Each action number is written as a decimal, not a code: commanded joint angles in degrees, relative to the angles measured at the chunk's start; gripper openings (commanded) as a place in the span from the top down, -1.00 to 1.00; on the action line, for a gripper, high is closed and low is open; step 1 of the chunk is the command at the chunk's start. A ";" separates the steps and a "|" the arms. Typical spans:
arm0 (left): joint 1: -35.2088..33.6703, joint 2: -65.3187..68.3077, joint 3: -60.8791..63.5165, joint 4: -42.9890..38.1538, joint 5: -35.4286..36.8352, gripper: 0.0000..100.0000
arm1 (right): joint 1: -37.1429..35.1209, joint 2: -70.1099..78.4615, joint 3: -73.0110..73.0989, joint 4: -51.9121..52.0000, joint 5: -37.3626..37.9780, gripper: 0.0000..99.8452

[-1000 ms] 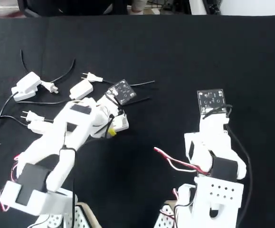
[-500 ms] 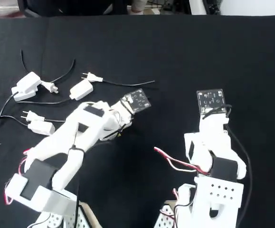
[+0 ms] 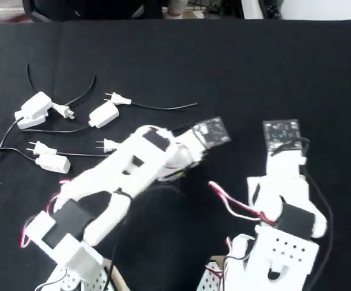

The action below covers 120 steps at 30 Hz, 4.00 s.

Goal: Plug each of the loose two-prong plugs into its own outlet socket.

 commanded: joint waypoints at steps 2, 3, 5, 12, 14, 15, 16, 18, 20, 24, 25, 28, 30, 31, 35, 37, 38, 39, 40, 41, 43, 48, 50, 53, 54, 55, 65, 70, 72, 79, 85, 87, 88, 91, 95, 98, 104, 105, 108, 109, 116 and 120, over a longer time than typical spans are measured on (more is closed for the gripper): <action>5.58 5.01 -12.53 0.53 3.87 0.90 | 5.80 -0.48 -4.18 1.23 1.67 0.98; 6.37 7.47 -14.99 0.35 4.57 0.90 | 6.33 -0.48 -4.35 1.23 1.67 0.98; 7.43 13.27 -20.97 0.62 6.15 0.90 | 7.12 -0.48 -4.35 1.23 1.67 0.98; 9.10 30.15 -44.79 9.23 11.96 0.73 | 9.41 -0.48 -5.05 1.32 1.76 0.98; 9.27 33.32 -52.09 12.84 12.57 0.73 | 10.46 -0.48 -5.67 1.41 1.76 0.98; 9.45 34.64 -55.34 14.68 13.36 0.73 | 10.81 -0.48 -5.85 1.49 1.76 0.98; 9.54 35.87 -58.42 16.53 14.42 0.72 | 11.08 -0.48 -5.93 1.58 1.76 0.98; 9.19 37.54 -63.69 19.96 16.97 0.65 | 10.99 -0.48 -5.93 1.58 1.76 0.98; 8.22 38.86 -68.18 23.65 19.60 0.54 | 10.99 -0.48 -5.93 1.58 1.76 0.98; 5.49 39.82 -75.38 31.65 21.19 0.39 | 10.64 -0.48 -6.02 1.58 1.76 0.97; 4.88 39.82 -76.97 33.58 21.19 0.39 | 10.64 -0.48 -6.02 1.58 1.76 0.97; 3.47 39.82 -82.33 40.00 22.24 0.38 | 10.64 -0.22 -6.55 1.67 1.76 0.97; 2.68 39.82 -86.46 43.96 22.42 0.38 | 10.64 -0.13 -7.08 2.29 1.76 0.97; 2.33 39.82 -88.57 45.71 22.68 0.38 | 10.64 0.04 -7.52 2.90 1.76 0.97; -0.48 39.82 -96.66 52.66 23.03 0.39 | 10.55 0.13 -8.66 4.13 1.76 0.97; -4.09 39.56 -97.36 52.57 23.12 0.39 | 10.11 0.13 -8.84 4.13 1.76 0.97; -5.85 38.95 -97.01 52.57 23.03 0.39 | 9.05 0.13 -8.84 4.13 1.76 0.97; -7.96 38.07 -96.48 52.57 22.86 0.39 | 7.56 0.22 -8.84 4.48 1.76 0.97; -10.07 37.36 -95.16 52.57 22.77 0.39 | 5.89 0.31 -8.84 5.10 1.76 0.97; -12.00 36.48 -93.58 52.57 22.77 0.39 | 4.04 0.31 -8.84 5.71 1.58 0.97; -16.31 34.37 -90.24 52.57 22.68 0.39 | 1.49 0.40 -8.75 5.89 1.32 0.97; -27.82 26.29 -79.52 52.57 21.54 0.52 | -1.85 7.08 -8.75 6.24 1.76 0.97; -32.40 22.15 -73.10 52.57 18.64 0.51 | -3.16 11.74 -9.01 6.51 4.48 0.98; -39.52 15.21 -64.04 52.31 15.74 0.51 | -3.25 18.86 -13.14 9.23 9.41 0.98; -42.15 12.92 -61.23 51.87 14.51 0.51 | -3.25 20.88 -14.99 10.64 10.37 0.98; -44.79 10.81 -58.07 50.90 12.84 0.51 | -3.25 22.73 -16.84 12.40 11.52 0.98; -68.53 -10.29 -10.51 23.30 -1.14 0.51 | -14.59 29.76 -21.49 21.89 22.33 0.98; -76.62 -20.92 10.68 10.55 -1.58 0.51 | -31.82 36.26 -17.71 21.54 22.24 0.98; -78.46 -24.62 17.80 6.68 -1.49 0.51 | -40.26 37.67 -17.54 21.19 21.98 0.97; -83.03 -34.46 39.52 -5.45 -1.41 0.52 | -60.57 38.37 -24.92 9.32 5.27 0.97; -83.38 -39.38 51.30 -13.45 -3.87 0.52 | -61.45 45.49 -26.77 -10.29 -4.57 0.82; -83.21 -40.18 51.38 -13.54 -3.87 0.52 | -61.36 49.27 -25.98 -16.26 -5.01 0.76; -82.77 -40.79 51.21 -13.63 -3.16 0.52 | -61.27 50.86 -25.63 -18.02 -5.19 0.76; -77.41 -41.41 46.99 -13.71 1.14 0.51 | -60.92 52.97 -24.13 -17.67 -4.84 0.79; -65.19 -39.91 34.24 -7.03 6.24 0.51 | -53.98 49.71 -24.04 -10.81 -4.75 0.84; -56.75 -33.93 20.44 -1.05 10.46 0.51 | -47.65 45.32 -22.02 -9.41 -4.66 0.85; -44.88 -10.20 -5.67 4.04 7.30 0.51 | -45.98 38.90 -11.56 -15.21 -4.66 0.85; -43.65 -5.98 -9.36 4.57 5.63 0.51 | -46.42 38.29 -10.51 -15.91 -4.66 0.85; -41.27 5.71 -21.05 8.97 0.53 0.51 | -46.86 37.41 -8.92 -16.70 -4.66 0.85; -40.92 9.23 -24.75 10.73 -0.62 0.51 | -46.86 37.41 -8.84 -16.70 -4.66 0.85; -40.84 28.84 -48.22 19.25 -4.22 0.39 | -48.00 37.49 -8.57 -16.79 -4.66 0.84; -40.13 36.92 -57.45 21.89 -4.22 0.37 | -48.09 37.49 -8.57 -16.70 -4.66 0.84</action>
